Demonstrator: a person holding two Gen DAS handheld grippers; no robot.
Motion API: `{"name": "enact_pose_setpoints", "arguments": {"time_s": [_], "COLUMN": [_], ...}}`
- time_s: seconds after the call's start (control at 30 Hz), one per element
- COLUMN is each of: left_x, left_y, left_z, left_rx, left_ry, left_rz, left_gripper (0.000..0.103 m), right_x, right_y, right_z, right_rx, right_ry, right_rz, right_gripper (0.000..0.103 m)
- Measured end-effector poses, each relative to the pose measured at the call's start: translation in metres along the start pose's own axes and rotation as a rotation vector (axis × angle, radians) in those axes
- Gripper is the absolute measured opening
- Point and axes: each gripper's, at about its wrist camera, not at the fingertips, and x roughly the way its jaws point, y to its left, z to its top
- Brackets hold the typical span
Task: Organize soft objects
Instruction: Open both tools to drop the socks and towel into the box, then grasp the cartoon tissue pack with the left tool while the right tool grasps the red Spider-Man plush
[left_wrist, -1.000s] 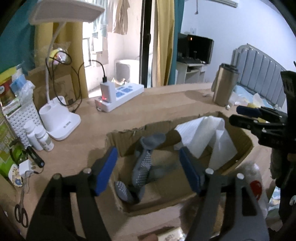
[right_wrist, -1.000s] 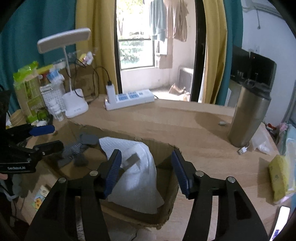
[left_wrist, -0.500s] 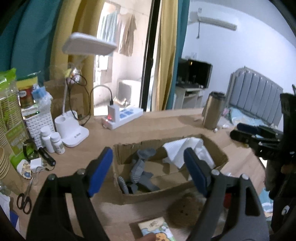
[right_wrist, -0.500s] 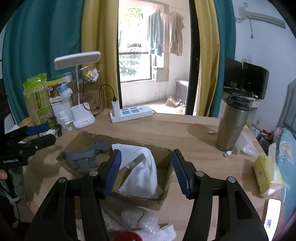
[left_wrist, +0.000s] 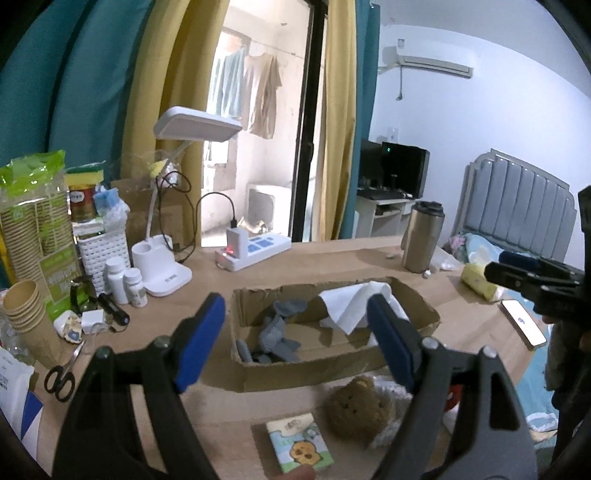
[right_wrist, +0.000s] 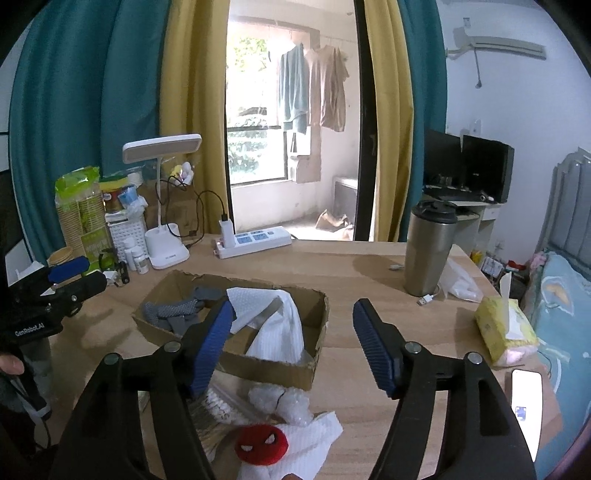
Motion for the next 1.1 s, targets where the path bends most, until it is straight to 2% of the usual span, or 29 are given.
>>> {"name": "enact_pose_setpoints", "arguments": {"time_s": [0.33,0.57,1.1], "left_x": [-0.002,0.000,0.025], "left_y": [-0.009,-0.015,-0.013], "left_z": [-0.026,-0.041,-0.079], "left_rx": [0.006,0.053,0.109], "left_ry": [0.050,0.076,0.265], "left_rz": [-0.032,-0.010,0.006], "left_gripper": [0.081,0.081,0.081], "right_x": [-0.001,0.006,0.036], "right_y": [0.024,0.037,0.033], "right_z": [-0.025,-0.046,-0.094], "right_rx": [-0.031,-0.050,-0.044], "right_ry": [0.046,0.092,0.240], "right_rz": [0.055,0.086,0.063], "right_gripper": [0.073,0.073,0.073]}}
